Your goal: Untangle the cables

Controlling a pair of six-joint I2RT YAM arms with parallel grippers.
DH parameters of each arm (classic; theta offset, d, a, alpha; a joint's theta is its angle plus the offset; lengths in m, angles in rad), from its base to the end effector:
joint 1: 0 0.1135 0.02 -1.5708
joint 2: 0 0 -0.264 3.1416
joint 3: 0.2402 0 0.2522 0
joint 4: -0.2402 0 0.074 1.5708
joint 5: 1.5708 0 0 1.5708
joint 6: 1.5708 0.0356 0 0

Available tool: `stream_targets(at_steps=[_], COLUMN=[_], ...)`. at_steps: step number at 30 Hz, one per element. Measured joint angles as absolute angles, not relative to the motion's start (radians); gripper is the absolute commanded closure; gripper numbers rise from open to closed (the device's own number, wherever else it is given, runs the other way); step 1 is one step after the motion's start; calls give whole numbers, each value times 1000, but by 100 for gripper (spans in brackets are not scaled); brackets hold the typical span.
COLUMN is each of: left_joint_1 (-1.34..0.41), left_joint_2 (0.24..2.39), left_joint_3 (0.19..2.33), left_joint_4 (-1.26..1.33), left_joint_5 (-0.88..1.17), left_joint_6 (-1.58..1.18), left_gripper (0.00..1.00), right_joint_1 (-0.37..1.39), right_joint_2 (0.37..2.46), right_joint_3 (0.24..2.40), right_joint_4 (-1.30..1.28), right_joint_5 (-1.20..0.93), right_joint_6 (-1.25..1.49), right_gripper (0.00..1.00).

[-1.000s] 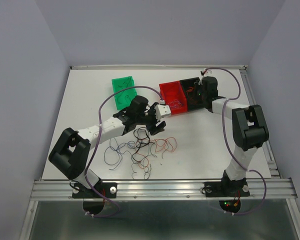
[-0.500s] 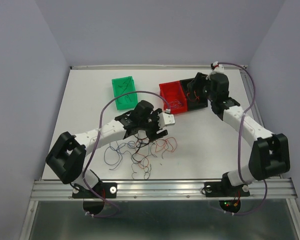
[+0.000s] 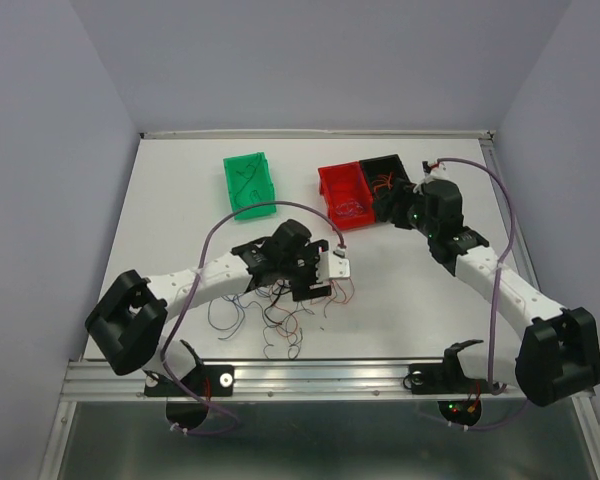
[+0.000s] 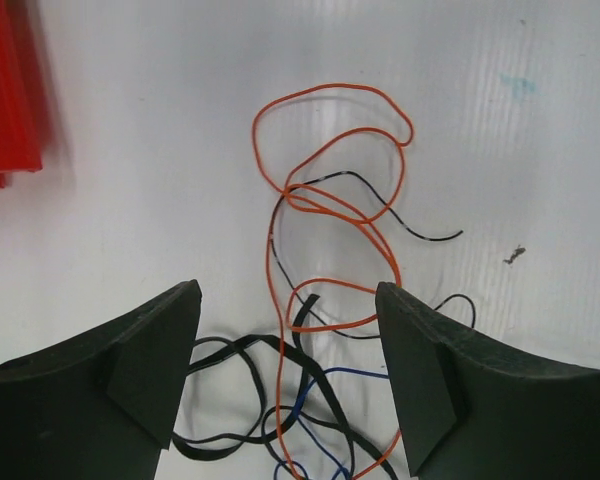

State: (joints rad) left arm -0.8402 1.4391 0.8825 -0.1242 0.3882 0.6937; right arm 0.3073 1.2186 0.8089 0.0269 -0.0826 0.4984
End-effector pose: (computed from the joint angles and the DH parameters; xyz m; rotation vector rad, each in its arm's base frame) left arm 0.1956 -0.2385 0.2294 1.6993 1.4617 -0.5154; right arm 0.2651 0.0872 0.2779 0.1354 1.9977 0.6060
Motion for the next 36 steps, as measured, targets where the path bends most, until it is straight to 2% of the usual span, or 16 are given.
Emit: stream_targets(at_steps=[5,19,27,31,32,35,36], left_joint_1=[-903,-902,-931,-949,-950,-952,-952], left_joint_2=[1407,1187,1306,1377,1386,1422,1428], left_joint_3=[810,727,726,726,726,726,726], left_joint_4=[-125,-83,-45,-27,-17,9,11], left_joint_5=[399,461,395,328,309,268,258], left_joint_6=[762,855,857,846,846,831,824], left_gripper=[18,19,25,47,66,100,100], right_joint_1=[331,342,342,342,342,342,342], right_joint_2=[1234,1205,1205,1205,1205,1205,1205], right_joint_3=[809,809,809,809,809,809,809], right_joint_4=[28,28,29,29,29,29,29], right_joint_5=[-106,-127,-134,-137,-138,-139,-139], right_joint_6=[502,502,502,502,502,502,502], right_gripper=[28,28,28,28,28,28,28])
